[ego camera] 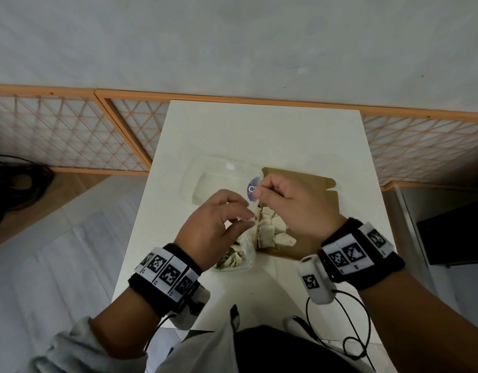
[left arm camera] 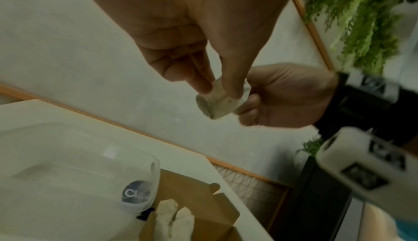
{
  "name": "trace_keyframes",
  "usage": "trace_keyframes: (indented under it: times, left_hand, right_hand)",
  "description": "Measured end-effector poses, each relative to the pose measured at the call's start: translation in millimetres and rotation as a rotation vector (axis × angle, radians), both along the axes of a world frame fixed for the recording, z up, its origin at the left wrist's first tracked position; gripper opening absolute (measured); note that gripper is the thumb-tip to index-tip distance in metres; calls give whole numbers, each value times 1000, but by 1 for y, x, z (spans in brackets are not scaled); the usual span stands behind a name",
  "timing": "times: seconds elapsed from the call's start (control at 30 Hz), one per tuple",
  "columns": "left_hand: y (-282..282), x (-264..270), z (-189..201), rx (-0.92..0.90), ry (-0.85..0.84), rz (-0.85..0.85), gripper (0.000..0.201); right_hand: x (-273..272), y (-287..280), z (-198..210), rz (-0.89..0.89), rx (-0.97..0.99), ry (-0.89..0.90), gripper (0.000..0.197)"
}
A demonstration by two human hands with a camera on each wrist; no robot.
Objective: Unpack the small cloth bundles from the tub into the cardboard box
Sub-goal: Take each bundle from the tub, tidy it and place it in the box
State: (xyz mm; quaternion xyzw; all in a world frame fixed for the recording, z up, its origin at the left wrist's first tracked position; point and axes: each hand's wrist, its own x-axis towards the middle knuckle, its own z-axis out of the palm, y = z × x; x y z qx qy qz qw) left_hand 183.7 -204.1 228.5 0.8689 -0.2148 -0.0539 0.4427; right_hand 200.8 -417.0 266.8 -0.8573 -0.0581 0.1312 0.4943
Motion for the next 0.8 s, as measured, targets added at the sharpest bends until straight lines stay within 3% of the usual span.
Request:
trace_keyframes:
  times: [0.13,0.27,0.4,0.53,0.6,0.8]
  left_hand:
    - [1,-1,9,-163,58,116,6]
    - [5,1,10,-436,294,178,9]
    - [16,0,3,-487,354,218,10]
    - [27,-4,0,-501,406,266,7]
    - [32,-7,-4,-503,424,293,8]
    - [39,-12,-9,-521,453,375,8]
  right_hand:
    - [9,14,-30,-22,208,137,18]
    - [2,32,-50,-33,353,289,14]
    - [-6,41,-69,-48,385,392,13]
    - [-10,37,-105,108,-162,135,16]
    - [-14,38,-127,189,-372,115,16]
    - [-21,51,-169,332,-691,88,38]
